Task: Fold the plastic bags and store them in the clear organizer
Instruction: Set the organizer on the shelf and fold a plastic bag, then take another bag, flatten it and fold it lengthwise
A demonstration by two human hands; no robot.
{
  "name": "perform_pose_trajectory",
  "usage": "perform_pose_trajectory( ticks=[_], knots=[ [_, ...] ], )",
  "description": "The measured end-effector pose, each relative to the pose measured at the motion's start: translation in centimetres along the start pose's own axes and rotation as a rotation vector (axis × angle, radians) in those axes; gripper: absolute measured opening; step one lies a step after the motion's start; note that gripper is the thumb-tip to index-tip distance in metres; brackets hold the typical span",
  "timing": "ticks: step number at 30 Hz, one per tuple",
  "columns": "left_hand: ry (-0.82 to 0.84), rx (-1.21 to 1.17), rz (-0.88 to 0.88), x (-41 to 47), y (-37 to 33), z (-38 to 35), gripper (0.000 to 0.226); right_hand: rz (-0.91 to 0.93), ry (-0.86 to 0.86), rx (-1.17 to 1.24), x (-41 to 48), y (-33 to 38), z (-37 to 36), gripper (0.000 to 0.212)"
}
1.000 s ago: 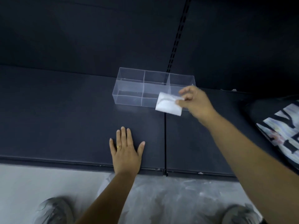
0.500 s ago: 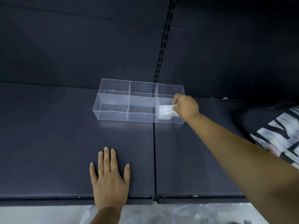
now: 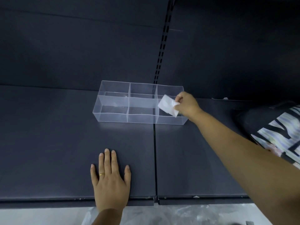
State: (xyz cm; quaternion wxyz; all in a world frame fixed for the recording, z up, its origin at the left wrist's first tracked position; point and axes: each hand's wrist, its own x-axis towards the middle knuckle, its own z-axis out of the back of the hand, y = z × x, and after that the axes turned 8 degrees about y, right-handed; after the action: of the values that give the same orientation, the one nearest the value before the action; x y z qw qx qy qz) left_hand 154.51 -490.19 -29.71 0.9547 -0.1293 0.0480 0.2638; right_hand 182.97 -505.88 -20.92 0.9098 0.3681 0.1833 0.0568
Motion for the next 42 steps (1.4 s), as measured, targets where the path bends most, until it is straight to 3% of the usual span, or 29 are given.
perform_pose_trajectory(
  ticks=[5, 13, 17, 20, 21, 25, 26, 28, 30, 34, 37, 40, 42],
  knots=[
    [-0.020, -0.004, 0.000, 0.1, 0.1, -0.1, 0.070, 0.033, -0.050, -0.325, 0.2, 0.0, -0.9, 0.030],
    [-0.022, -0.008, -0.006, 0.1, 0.2, -0.3, 0.069, 0.131, 0.023, -0.638, -0.3, 0.4, -0.7, 0.028],
    [-0.036, -0.015, -0.009, 0.1, 0.2, -0.4, 0.069, 0.194, -0.109, -0.750, -1.1, 0.6, -0.5, 0.034],
    [-0.036, -0.007, -0.010, 0.1, 0.4, -0.6, 0.069, 0.305, -0.237, -0.780, -2.1, 0.3, -0.4, 0.019],
    [-0.036, -0.006, -0.011, 0.1, 0.4, -0.6, 0.069, 0.329, -0.197, -0.784, -2.4, 0.2, -0.4, 0.014],
    [-0.031, -0.005, -0.014, 0.2, 0.3, -0.7, 0.068, 0.100, 0.264, -0.834, -3.1, 0.0, -0.9, 0.063],
    [-0.027, -0.006, -0.012, 0.2, 0.3, -0.6, 0.068, 0.058, 0.301, -0.829, -3.4, 0.0, -1.0, 0.069],
    [-0.017, -0.003, -0.007, 0.3, 0.2, -0.4, 0.069, 0.085, 0.223, -0.792, -4.1, 0.0, -1.0, 0.069],
    [0.001, -0.002, -0.007, 0.3, 0.2, -0.1, 0.070, 0.209, 0.002, -0.685, -5.8, -0.2, -1.4, 0.054],
    [0.020, -0.001, -0.011, 0.3, 0.2, -0.2, 0.066, 0.392, -0.351, -0.201, -14.5, -1.4, -5.3, 0.032],
    [0.039, 0.011, -0.002, 0.3, 0.4, -0.7, 0.065, 0.191, -0.484, -0.074, -24.2, -4.9, -10.7, 0.029],
    [0.070, 0.026, -0.007, 0.3, 0.5, -0.7, 0.067, -0.219, -0.440, 0.126, -32.3, -9.3, -15.6, 0.018],
    [0.104, 0.048, -0.007, 0.4, 0.5, -0.6, 0.067, -0.476, -0.299, 0.238, -33.7, -10.1, -16.9, 0.051]
  ],
)
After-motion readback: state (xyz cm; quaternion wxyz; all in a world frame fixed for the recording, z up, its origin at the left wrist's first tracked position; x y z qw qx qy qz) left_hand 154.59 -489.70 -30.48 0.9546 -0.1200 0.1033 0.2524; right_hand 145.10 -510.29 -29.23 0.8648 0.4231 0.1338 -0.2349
